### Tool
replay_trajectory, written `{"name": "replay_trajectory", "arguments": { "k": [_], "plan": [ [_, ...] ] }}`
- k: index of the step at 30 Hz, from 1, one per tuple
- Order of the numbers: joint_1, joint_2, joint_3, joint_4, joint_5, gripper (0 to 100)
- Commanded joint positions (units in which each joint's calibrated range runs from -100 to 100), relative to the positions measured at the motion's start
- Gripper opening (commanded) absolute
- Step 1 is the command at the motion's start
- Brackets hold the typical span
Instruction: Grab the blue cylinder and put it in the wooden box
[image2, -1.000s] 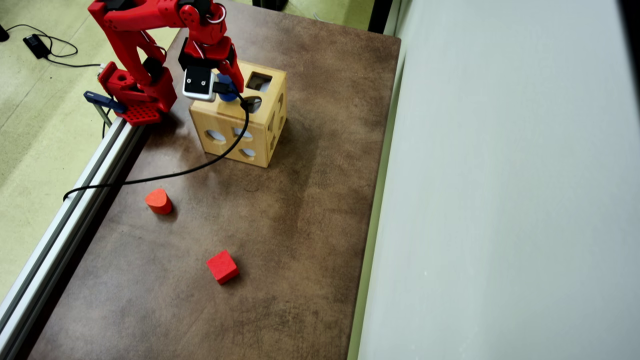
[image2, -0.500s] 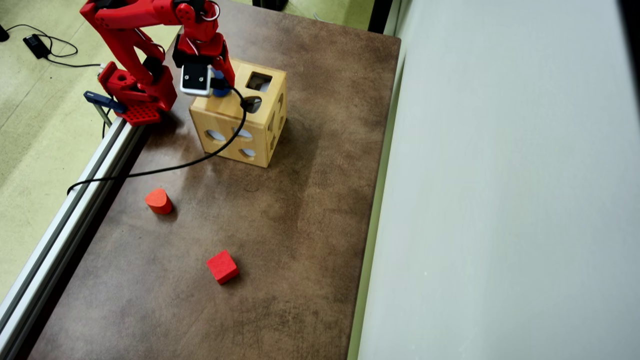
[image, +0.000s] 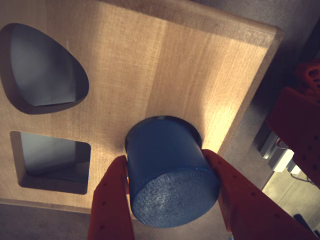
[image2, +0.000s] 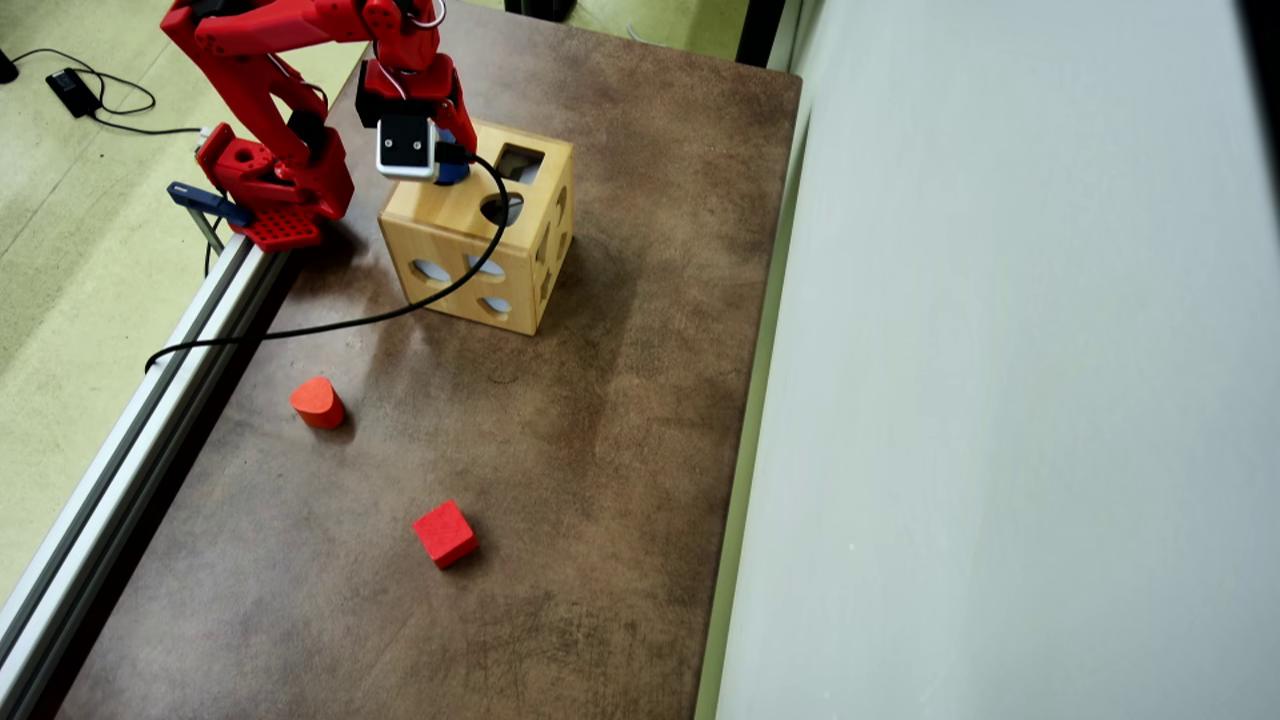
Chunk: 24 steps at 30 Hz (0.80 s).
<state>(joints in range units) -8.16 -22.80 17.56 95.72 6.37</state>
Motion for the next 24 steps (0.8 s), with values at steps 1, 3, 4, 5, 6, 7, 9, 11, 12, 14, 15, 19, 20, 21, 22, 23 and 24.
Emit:
{"name": "replay_trajectory", "arguments": {
  "k": [1,3,4,5,6,7,9,11,12,14,15,19,20,21,22,23,24],
  "plan": [
    [-0.4,-1.7,-0.2,-0.5,0.1,5],
    [-1.0,-1.5,-0.2,-0.5,0.1,5],
    [-1.3,-1.4,-0.2,-0.5,0.1,5],
    [-1.4,-1.4,-0.2,-0.5,0.1,5],
    [-1.5,-1.4,-0.1,-0.5,0.0,5],
    [-1.5,-1.4,-0.1,-0.5,0.0,5],
    [-1.5,-1.6,-0.1,-0.4,0.0,6],
    [-1.5,-2.0,-0.1,-0.4,0.0,6],
    [-1.5,-2.0,-0.1,-0.4,0.0,6],
    [-1.4,-2.0,-0.1,-0.2,0.1,7],
    [-1.4,-2.1,-0.1,-0.1,0.1,8],
    [-1.4,-2.1,-0.1,0.2,0.1,18],
    [-1.4,-2.1,-0.1,0.2,0.1,20],
    [-1.5,-2.1,-0.1,0.2,0.0,22],
    [-1.5,-2.1,-0.1,0.2,-0.1,25],
    [-1.5,-2.1,-0.1,0.2,-0.1,27],
    [-1.5,-1.9,-0.1,0.2,-0.2,28]
  ]
}}
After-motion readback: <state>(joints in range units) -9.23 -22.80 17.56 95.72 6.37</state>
